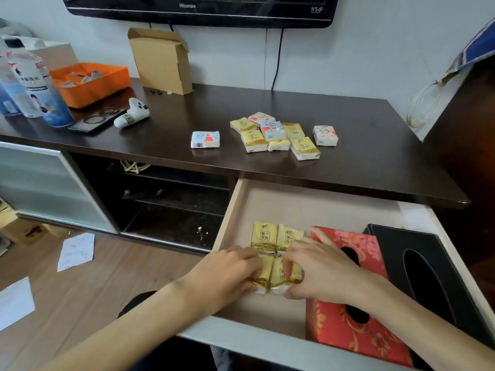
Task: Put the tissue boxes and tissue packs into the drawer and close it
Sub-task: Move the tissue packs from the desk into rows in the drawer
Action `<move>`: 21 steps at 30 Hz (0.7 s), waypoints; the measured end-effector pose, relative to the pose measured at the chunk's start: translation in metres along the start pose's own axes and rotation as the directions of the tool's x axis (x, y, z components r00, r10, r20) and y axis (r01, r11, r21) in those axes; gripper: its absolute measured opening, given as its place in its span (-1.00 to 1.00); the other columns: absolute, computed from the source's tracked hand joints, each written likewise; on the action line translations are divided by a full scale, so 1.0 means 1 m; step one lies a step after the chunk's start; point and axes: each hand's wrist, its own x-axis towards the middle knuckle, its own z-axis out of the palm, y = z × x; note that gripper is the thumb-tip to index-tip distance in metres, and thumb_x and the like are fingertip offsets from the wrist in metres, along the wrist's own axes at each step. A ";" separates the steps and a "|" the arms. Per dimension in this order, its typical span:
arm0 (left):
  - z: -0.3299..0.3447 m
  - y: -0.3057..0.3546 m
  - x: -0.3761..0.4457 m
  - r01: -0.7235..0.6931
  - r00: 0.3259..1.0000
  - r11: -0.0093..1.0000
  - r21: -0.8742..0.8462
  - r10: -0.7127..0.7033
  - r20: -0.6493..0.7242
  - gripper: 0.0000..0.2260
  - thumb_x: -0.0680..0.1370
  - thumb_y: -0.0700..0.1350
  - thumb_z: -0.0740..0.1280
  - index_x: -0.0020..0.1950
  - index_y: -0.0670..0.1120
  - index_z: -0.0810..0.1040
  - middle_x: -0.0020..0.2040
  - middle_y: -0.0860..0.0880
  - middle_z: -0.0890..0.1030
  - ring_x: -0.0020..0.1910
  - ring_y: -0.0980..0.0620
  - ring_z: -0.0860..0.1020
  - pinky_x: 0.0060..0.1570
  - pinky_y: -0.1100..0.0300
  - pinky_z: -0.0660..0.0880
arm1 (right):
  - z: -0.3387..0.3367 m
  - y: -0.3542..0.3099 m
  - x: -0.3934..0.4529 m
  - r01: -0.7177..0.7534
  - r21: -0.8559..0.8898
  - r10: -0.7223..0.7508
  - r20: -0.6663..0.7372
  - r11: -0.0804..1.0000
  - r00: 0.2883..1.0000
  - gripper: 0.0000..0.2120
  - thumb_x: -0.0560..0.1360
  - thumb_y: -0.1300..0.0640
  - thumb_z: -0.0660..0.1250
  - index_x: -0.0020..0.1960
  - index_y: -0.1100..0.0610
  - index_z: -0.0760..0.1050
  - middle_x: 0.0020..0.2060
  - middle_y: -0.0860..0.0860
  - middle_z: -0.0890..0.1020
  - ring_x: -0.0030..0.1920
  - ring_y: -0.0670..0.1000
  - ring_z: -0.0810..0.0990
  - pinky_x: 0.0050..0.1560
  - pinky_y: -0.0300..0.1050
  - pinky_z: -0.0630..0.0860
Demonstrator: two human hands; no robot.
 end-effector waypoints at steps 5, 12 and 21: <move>0.006 -0.001 0.011 0.032 0.995 0.991 0.129 -0.044 0.089 -0.75 0.52 0.13 0.37 0.00 0.02 0.40 0.30 0.05 0.46 0.23 -0.05 0.47 0.04 -0.07 0.51 | -0.005 -0.002 0.002 -0.015 -0.055 0.018 0.040 0.998 0.999 -0.52 0.36 -0.37 0.33 0.13 -0.09 0.55 0.07 -0.18 0.49 0.26 -0.07 0.42 0.56 0.06 -0.07; -0.009 -0.026 0.016 -0.012 0.996 1.000 0.003 0.012 -0.088 -0.51 0.49 0.25 0.38 0.32 0.02 0.49 0.36 0.05 0.46 0.33 0.03 0.46 0.22 0.11 0.48 | -0.021 0.006 0.024 0.020 -0.146 -0.025 -0.032 0.989 0.999 -0.37 0.36 -0.35 0.40 0.24 0.05 0.48 0.16 -0.07 0.53 0.22 0.03 0.45 0.30 -0.05 0.34; -0.003 -0.039 0.075 0.030 0.951 0.988 0.149 -0.074 0.300 -0.34 0.41 0.27 0.44 0.39 -0.06 0.45 0.54 -0.06 0.32 0.42 -0.15 0.38 0.39 0.03 0.27 | -0.003 0.007 0.065 -0.041 -0.394 0.164 0.285 0.918 0.944 -0.27 0.21 -0.36 0.57 0.18 0.09 0.55 0.19 0.01 0.58 0.27 0.08 0.55 0.39 0.07 0.26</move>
